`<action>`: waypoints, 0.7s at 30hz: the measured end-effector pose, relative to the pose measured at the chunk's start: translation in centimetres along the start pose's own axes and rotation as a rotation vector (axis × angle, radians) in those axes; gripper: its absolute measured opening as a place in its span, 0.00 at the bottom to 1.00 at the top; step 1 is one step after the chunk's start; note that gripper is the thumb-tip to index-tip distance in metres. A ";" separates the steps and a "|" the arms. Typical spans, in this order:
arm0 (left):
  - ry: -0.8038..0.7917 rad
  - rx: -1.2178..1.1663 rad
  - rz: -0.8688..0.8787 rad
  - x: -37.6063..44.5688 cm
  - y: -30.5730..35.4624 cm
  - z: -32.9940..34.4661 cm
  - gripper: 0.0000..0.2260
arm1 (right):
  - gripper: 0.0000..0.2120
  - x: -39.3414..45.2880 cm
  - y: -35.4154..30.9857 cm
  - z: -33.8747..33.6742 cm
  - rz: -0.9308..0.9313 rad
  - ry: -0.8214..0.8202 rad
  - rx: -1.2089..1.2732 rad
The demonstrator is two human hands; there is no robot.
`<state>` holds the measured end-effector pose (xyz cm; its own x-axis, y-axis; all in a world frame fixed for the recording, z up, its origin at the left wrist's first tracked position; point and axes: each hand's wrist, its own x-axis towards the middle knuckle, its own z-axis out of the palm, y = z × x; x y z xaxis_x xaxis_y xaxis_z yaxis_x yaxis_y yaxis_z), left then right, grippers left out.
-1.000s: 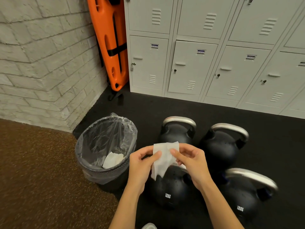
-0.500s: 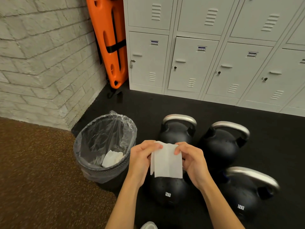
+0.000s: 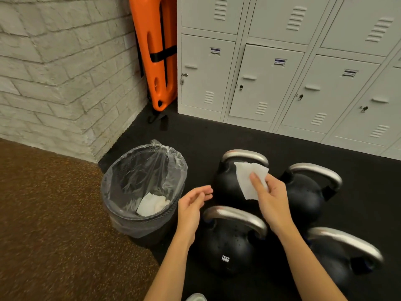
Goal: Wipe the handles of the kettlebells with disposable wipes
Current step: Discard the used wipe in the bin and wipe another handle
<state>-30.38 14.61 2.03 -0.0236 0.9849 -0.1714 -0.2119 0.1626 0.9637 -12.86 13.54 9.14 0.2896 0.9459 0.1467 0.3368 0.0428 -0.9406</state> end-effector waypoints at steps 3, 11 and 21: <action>0.021 0.057 -0.063 0.6 -3.2 0.1 0.13 | 0.13 -0.8 1.0 1.8 -0.246 -0.271 -0.389; -0.028 0.001 -0.203 1.0 -6.5 0.5 0.14 | 0.26 -3.2 7.1 5.8 -0.468 -0.513 -0.964; -0.102 -0.034 -0.157 1.0 -7.7 0.3 0.15 | 0.26 -3.9 8.8 4.7 -0.643 -0.427 -1.045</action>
<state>-28.50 14.41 -5.47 0.1111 0.9487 -0.2960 -0.2377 0.3146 0.9190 -15.27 11.71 -1.15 -0.4256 0.8848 0.1895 0.8985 0.4381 -0.0276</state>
